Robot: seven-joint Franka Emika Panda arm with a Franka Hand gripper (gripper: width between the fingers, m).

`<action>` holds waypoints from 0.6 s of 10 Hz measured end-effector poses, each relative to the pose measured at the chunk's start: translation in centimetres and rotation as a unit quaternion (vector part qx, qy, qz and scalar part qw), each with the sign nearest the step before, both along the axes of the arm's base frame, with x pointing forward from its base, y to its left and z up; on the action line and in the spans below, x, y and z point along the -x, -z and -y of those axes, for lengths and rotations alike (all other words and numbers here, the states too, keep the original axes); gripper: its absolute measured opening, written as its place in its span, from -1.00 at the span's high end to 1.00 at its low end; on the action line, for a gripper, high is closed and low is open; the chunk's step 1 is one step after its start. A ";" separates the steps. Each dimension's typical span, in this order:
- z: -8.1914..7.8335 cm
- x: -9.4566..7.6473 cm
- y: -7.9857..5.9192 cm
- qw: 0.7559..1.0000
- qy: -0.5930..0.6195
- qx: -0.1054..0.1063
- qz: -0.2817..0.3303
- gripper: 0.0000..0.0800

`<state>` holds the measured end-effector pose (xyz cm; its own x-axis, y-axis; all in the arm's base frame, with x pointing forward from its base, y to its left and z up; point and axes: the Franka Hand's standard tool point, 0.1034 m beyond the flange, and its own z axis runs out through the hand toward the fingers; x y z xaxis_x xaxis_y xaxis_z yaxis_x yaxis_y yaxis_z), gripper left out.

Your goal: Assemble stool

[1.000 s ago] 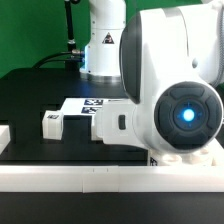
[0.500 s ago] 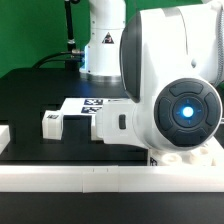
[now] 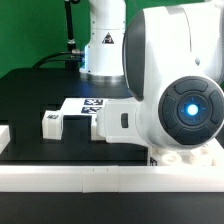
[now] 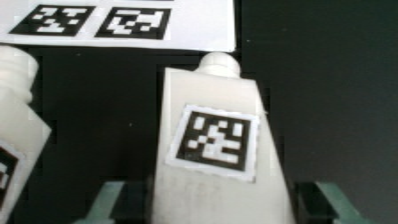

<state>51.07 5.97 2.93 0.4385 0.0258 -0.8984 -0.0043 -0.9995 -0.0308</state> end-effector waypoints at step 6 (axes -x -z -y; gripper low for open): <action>-0.8 -2.0 -3.1 0.998 -0.003 -0.005 0.055 0.19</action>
Offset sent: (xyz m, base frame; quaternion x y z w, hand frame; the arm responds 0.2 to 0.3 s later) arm 0.0000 0.0000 0.0000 0.0000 0.0000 0.0000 1.0000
